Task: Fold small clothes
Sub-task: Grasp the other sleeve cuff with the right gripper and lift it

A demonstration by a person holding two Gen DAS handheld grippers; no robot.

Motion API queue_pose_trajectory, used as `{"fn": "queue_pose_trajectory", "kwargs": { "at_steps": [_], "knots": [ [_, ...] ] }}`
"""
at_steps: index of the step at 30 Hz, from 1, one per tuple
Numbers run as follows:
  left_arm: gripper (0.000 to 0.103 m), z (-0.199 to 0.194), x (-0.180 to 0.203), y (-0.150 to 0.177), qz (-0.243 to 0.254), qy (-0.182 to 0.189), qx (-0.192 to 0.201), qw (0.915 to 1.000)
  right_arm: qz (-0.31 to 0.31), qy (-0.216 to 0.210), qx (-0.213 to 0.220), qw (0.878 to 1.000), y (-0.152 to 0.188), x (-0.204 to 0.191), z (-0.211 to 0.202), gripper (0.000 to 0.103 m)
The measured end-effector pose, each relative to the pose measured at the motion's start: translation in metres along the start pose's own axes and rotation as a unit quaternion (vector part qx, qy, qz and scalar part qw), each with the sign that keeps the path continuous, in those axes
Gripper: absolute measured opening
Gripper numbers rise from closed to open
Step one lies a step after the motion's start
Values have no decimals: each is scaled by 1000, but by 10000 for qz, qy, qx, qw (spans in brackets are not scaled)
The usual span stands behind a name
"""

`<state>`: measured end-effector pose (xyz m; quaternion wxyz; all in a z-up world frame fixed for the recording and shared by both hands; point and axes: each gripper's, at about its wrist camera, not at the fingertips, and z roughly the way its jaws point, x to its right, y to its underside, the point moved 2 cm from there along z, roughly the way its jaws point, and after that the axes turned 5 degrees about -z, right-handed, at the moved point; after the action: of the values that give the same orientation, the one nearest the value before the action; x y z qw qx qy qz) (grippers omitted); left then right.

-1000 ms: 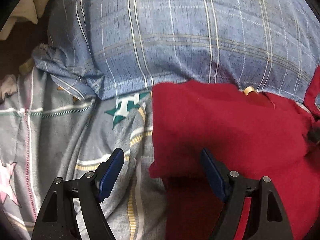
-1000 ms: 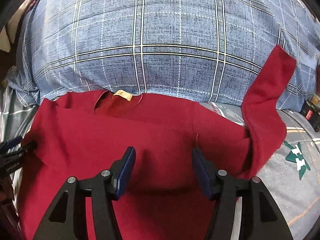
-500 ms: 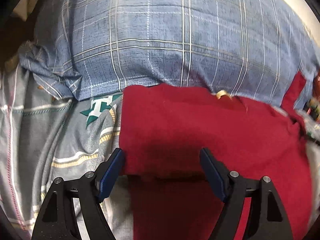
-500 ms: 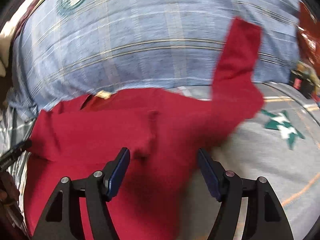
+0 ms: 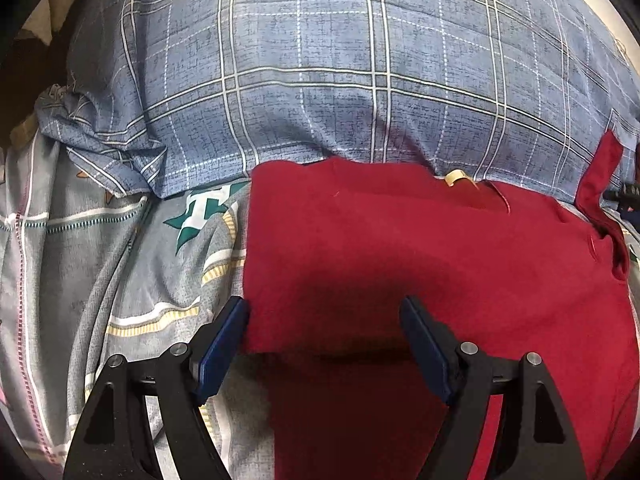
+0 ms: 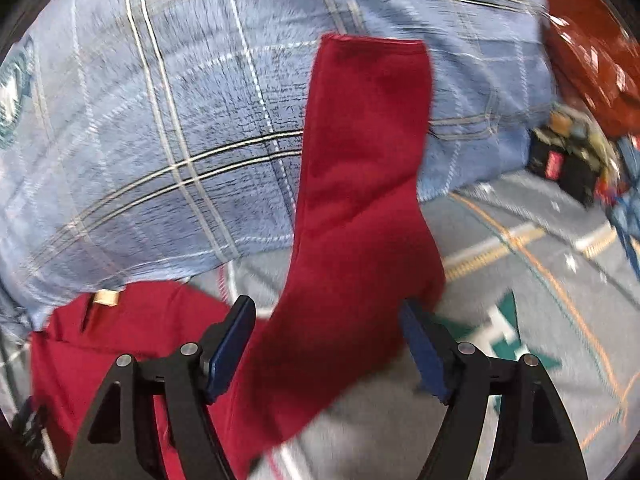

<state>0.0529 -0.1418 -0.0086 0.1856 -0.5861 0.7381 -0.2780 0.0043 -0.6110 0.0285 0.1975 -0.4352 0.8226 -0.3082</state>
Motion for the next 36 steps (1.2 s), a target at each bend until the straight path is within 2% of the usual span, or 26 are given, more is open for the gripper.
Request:
{"fn": "queue_pose_trajectory", "kwargs": {
  "at_steps": [6,10,12,13,14,16,18,20,24,29,32,36],
  "knots": [
    [78,7,-5,-4,-132,62,-75,9999,535,10,628,9966,-37,16,8,76],
    [78,10,-4,-4,-114,33,-90,9999,623,1,727,9954,-60,25,18,75],
    [78,10,-3,-4,-75,6,-86,9999,557,-36,778,9954,-68,27,24,72],
    [78,12,-3,-4,-53,-13,-89,9999,542,-40,754,9957,-71,28,27,57],
    [78,13,-2,-3,-51,-23,-94,9999,572,-184,739,9955,-73,31,30,51],
    [78,14,-3,-4,-65,-12,-116,9999,723,-420,683,9941,-74,36,33,50],
    [78,12,-4,-4,-89,7,-115,9999,589,-610,665,9942,-74,37,32,41],
    [78,9,-7,-7,-131,17,-67,9999,456,-536,649,9954,-73,38,25,8],
    [78,-3,-16,-14,-264,2,127,9996,456,-600,831,9937,-67,46,-4,7],
    [78,-22,-34,-22,-542,52,373,9978,35,-965,1196,9881,-51,34,-70,7],
    [78,-29,-44,-22,-702,44,452,9965,-429,-1252,1485,9800,-45,8,-119,8],
    [78,-36,-54,-24,-873,41,525,9948,-1321,-1788,1613,9615,-31,-64,-172,8]
  ]
}}
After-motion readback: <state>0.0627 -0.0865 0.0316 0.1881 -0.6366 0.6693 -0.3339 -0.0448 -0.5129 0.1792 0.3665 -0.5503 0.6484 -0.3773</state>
